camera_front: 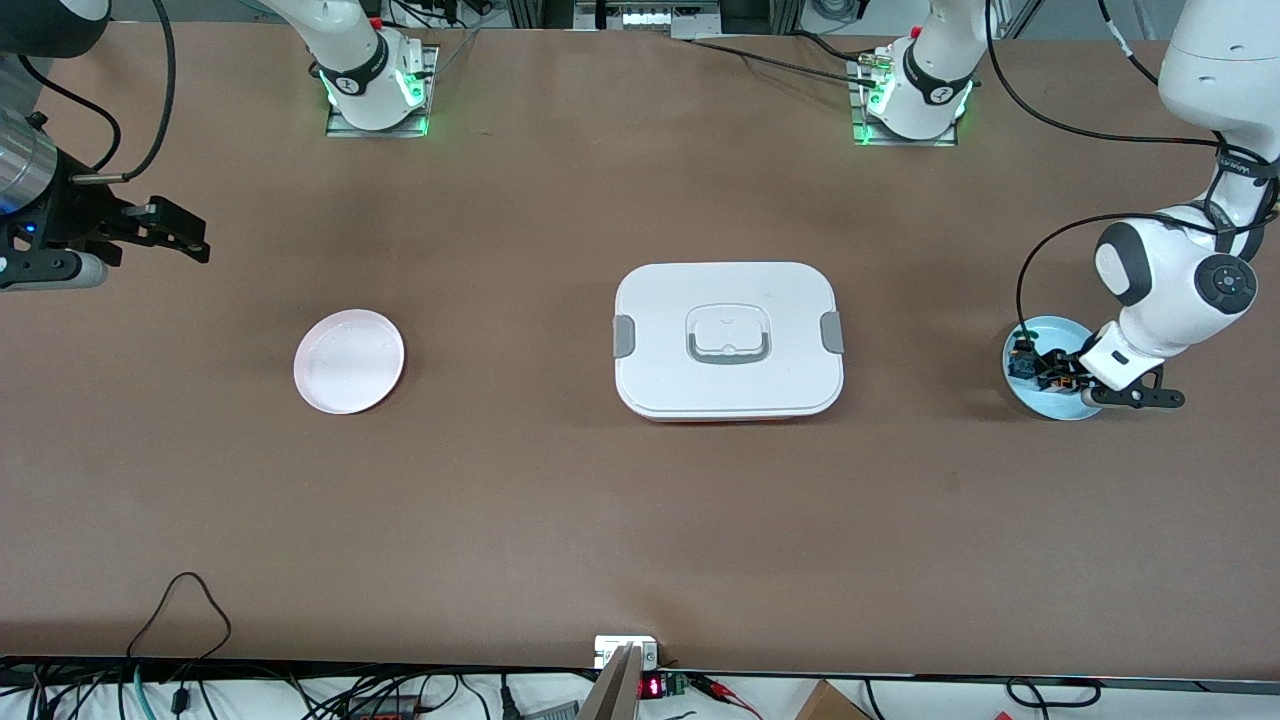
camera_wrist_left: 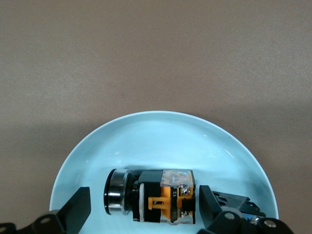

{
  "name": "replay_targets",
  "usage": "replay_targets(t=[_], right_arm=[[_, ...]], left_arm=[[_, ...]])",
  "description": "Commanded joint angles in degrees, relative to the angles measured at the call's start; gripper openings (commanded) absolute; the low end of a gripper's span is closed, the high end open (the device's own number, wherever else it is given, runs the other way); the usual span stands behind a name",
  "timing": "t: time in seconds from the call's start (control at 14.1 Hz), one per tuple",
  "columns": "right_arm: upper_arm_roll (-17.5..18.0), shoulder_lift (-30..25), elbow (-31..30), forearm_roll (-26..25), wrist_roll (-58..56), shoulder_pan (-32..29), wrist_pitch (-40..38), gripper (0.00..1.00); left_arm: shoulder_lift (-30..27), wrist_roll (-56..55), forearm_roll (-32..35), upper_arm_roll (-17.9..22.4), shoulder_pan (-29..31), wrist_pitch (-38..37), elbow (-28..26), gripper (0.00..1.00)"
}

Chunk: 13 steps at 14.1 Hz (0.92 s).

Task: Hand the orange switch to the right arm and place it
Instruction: 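Close the left gripper on the black-orange switch and lift it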

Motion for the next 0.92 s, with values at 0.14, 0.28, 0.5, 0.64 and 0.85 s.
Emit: replay_targets(t=[0.14,0.28,0.5,0.64,0.85], right_arm=[[0.2,0.2,0.6,0.0,0.5,0.1,-0.1,1.0],[0.2,0.2,0.6,0.0,0.5,0.1,-0.2,1.0],[0.2,0.2,0.6,0.0,0.5,0.1,-0.2,1.0],[0.2,0.2,0.6,0.0,0.5,0.1,-0.2,1.0],[0.2,0.2,0.6,0.0,0.5,0.1,-0.2,1.0]], left_arm=[[0.8,1.6,-0.7,-0.7,0.8,1.0,0.0,0.97],[0.9,1.6,-0.9,-0.7,0.8,1.0,0.3,0.88],[0.9,1.5,-1.1,-0.7,0.7,0.9,0.5,0.51],[0.7,1.0,-1.3,-0.8,0.6,0.9,1.5,0.34],[-0.9,2.9,-1.3,-0.7,0.6,0.3,3.0,0.31]])
